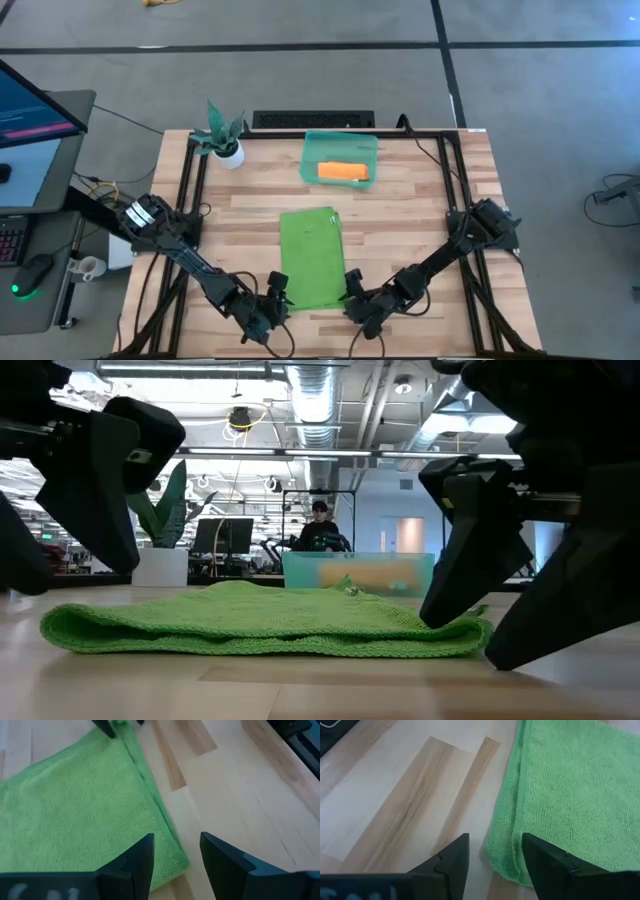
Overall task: Roll microfiber towels into tight, uniform cylinder then place into a basket
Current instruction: Fold the green towel
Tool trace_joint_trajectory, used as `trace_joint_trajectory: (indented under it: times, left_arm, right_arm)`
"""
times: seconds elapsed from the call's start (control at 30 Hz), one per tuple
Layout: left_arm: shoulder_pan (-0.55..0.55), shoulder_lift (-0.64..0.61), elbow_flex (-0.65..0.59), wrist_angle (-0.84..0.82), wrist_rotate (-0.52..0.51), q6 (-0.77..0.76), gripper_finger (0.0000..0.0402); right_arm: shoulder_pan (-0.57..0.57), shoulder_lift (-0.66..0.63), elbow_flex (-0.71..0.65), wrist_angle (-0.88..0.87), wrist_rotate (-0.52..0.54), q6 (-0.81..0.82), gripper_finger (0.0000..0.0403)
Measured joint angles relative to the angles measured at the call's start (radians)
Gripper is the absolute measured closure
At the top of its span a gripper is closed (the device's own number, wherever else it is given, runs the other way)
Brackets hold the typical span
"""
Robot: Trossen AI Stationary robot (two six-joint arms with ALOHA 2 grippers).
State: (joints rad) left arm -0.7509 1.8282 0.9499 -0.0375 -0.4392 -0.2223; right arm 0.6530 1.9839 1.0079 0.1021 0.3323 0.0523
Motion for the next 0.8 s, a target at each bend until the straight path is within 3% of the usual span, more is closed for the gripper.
trace_joint_trajectory:
  times: [0.4, 0.8]
  left_arm:
    - [-0.003, 0.008, -0.001, -0.097, -0.014, -0.053, 0.0249]
    - [0.017, 0.008, -0.041, -0.023, -0.014, -0.077, 0.0249]
  right_arm:
    - [-0.004, -0.002, 0.0, -0.01, 0.01, 0.001, 0.0195]
    - [-0.033, -0.006, 0.003, -0.077, -0.001, 0.1, 0.0188]
